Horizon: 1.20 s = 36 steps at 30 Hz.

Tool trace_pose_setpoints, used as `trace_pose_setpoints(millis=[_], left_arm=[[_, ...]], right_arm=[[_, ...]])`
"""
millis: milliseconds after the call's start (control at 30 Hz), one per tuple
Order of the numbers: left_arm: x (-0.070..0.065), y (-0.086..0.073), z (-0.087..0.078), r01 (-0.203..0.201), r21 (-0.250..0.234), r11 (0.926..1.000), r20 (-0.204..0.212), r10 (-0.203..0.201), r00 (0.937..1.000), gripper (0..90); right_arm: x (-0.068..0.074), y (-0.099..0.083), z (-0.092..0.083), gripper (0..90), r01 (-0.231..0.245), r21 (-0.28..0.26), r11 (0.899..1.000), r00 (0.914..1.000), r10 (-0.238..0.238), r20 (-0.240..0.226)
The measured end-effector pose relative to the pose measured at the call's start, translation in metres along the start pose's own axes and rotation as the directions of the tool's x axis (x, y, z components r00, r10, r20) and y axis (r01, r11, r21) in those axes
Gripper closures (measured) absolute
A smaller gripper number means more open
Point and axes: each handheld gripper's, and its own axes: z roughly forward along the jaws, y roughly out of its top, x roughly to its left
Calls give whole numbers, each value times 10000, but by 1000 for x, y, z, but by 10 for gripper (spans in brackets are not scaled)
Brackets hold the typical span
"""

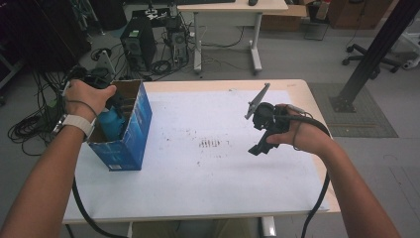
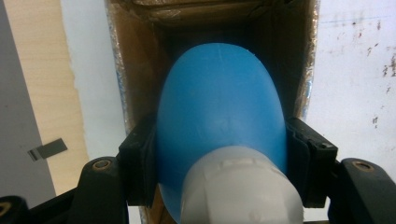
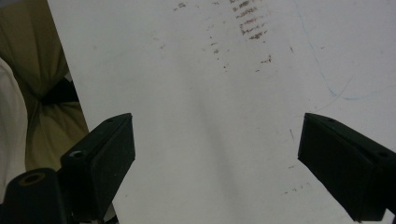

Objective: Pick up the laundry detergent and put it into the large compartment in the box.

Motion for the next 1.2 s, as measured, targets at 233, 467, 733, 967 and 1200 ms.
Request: trace_pose_setpoints(millis=[233, 467, 733, 967, 1200], left_arm=[[0, 0, 8, -10, -41, 10000, -3, 10, 10000, 377], [1, -2, 15, -55, -120, 9999, -13, 55, 10000, 377], [1, -3, 22, -83, -124, 9999, -86, 82, 9999, 377], [1, -4, 28, -78, -172, 9998, -81, 76, 9999, 377], [1, -6, 34, -112, -276, 9996, -44, 111, 9999, 377]], right_arm=[[0, 0, 0, 110, -29, 23, 10000, 10000, 29, -3], [0, 0, 1, 110, -47, 32, 10000, 10000, 47, 4], [0, -1, 1, 110, -78, 29, 10000, 10000, 78, -11], [-1, 0, 2, 108, -73, 35, 10000, 10000, 74, -33], [-1, 1, 4, 108, -50, 64, 10000, 10000, 50, -50]])
